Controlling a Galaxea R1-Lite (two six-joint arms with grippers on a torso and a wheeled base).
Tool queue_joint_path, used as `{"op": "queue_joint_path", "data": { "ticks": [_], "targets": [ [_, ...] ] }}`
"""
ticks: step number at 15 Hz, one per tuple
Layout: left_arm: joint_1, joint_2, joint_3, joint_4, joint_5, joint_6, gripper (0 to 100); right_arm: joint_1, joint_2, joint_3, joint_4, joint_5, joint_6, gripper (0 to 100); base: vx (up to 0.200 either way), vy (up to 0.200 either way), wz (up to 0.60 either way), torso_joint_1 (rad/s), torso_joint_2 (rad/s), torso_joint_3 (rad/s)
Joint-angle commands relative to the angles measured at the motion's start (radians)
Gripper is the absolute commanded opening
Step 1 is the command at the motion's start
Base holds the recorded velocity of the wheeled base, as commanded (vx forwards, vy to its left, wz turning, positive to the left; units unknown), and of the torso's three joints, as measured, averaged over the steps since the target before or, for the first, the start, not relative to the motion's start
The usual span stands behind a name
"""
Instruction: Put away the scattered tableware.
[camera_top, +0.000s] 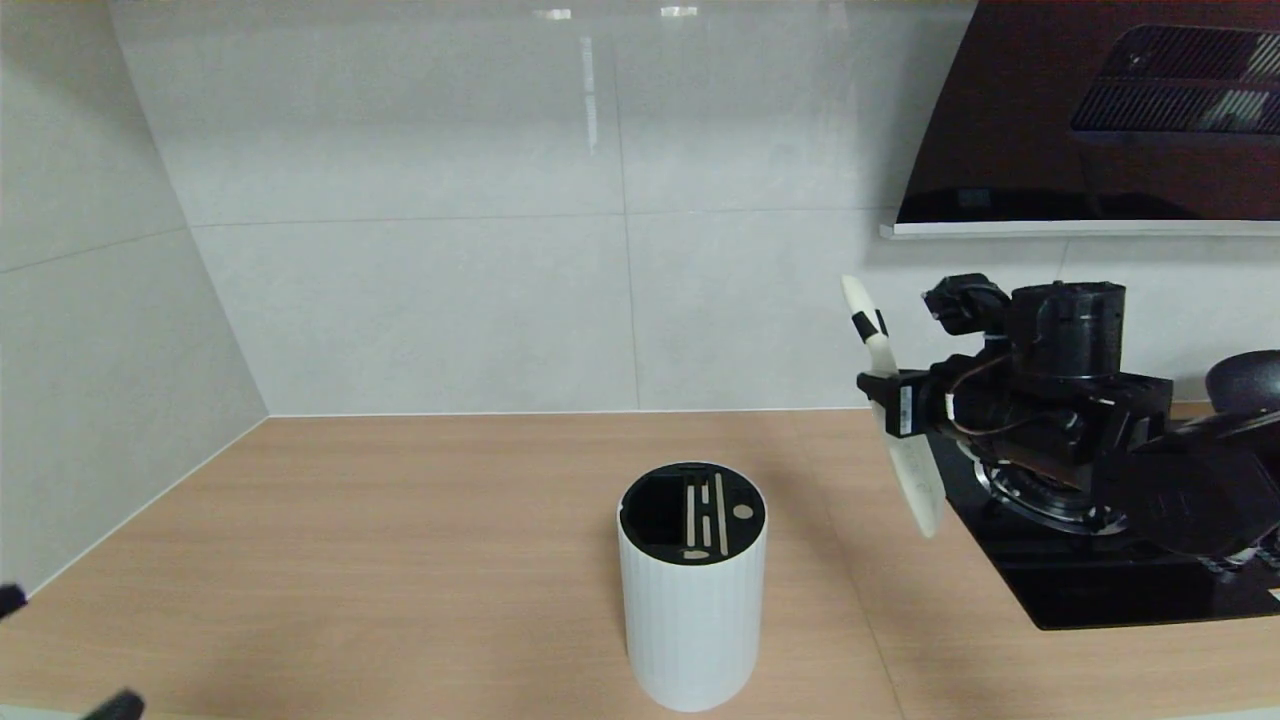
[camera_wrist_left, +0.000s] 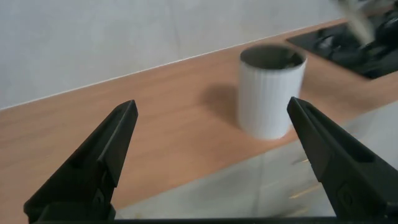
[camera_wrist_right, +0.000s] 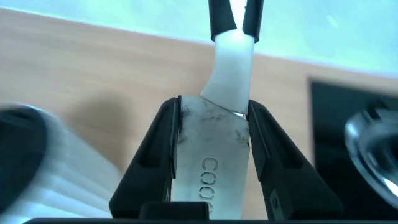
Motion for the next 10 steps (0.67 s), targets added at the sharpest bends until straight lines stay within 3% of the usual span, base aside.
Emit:
{"op": "queue_joint_path", "data": {
  "ticks": [1,3,5,7,8,10],
  "targets": [
    [-0.168,0.450,-0.242,-0.121,-0.037,-0.150,100,0.061,-0.025,-0.075,0.025,-0.003,0.001,0,0.000,0.000,0.00,0.000,0.00,0.000],
    [-0.291,0.609,-0.232,-0.326,-0.029,-0.274,100,0.109,-0.076,-0.040,0.025,-0.004,0.012,0,0.000,0.000,0.00,0.000,0.00,0.000],
    [-0.329,0.714,-0.196,-0.532,-0.029,-0.381,100,0.161,-0.123,-0.028,0.028,-0.008,0.012,0,0.000,0.000,0.00,0.000,0.00,0.000],
    [-0.381,0.795,-0.161,-0.715,-0.027,-0.532,100,0.234,-0.155,-0.031,0.088,-0.009,0.014,0,0.000,0.000,0.00,0.000,0.00,0.000],
    [-0.423,0.836,-0.141,-0.781,-0.027,-0.624,100,0.276,-0.180,-0.028,0.121,-0.009,0.014,0,0.000,0.000,0.00,0.000,0.00,0.000],
    [-0.472,0.887,-0.127,-0.860,-0.026,-0.734,100,0.343,-0.217,-0.017,0.160,-0.009,0.040,0,0.000,0.000,0.00,0.000,0.00,0.000]
  ]
}}
